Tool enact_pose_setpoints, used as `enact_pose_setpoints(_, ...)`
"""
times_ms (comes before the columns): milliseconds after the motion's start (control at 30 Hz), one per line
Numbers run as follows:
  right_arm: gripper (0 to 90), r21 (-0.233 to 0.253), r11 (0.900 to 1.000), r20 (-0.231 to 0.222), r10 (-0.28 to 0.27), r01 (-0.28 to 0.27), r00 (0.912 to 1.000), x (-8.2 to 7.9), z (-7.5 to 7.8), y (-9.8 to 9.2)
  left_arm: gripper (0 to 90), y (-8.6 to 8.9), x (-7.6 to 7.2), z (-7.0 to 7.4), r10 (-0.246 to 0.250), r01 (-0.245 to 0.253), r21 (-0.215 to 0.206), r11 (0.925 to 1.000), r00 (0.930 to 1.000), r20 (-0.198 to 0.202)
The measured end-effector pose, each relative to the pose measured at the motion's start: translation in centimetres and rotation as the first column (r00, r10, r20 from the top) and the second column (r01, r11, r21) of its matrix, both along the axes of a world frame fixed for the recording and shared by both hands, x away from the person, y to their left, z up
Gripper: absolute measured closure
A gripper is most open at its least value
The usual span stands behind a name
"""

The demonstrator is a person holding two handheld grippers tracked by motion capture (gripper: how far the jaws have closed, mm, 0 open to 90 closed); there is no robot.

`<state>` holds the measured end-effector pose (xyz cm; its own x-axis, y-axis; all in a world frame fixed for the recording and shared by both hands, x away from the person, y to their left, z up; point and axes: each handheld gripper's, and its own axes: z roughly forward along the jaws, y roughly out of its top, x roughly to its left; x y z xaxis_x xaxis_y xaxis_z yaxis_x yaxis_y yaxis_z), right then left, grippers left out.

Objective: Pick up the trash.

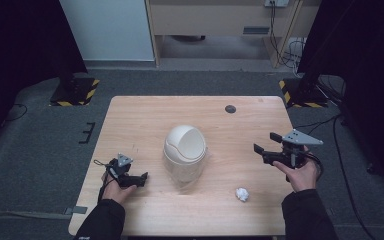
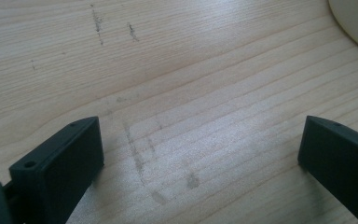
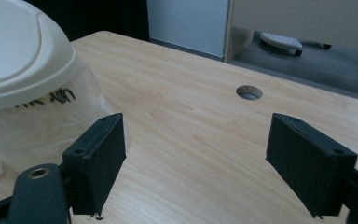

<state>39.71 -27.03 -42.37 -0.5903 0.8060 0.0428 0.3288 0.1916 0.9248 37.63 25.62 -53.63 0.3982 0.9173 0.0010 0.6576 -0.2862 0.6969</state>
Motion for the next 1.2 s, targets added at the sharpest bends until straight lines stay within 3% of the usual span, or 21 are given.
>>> enact_pose_setpoints(500,19.1,0.062,0.997,0.079,0.033,-0.038,0.9963,0.8,3.7,2.3,0.0,0.0,0.0,0.0,0.0,0.0,0.0,1.0,1.0,0.0)
enact_pose_setpoints(1200,19.3,0.015,0.991,0.109,0.127,-0.13,0.9859,3.0,6.2,7.5,0.0,0.0,0.0,0.0,0.0,0.0,0.0,1.0,1.0,0.0)
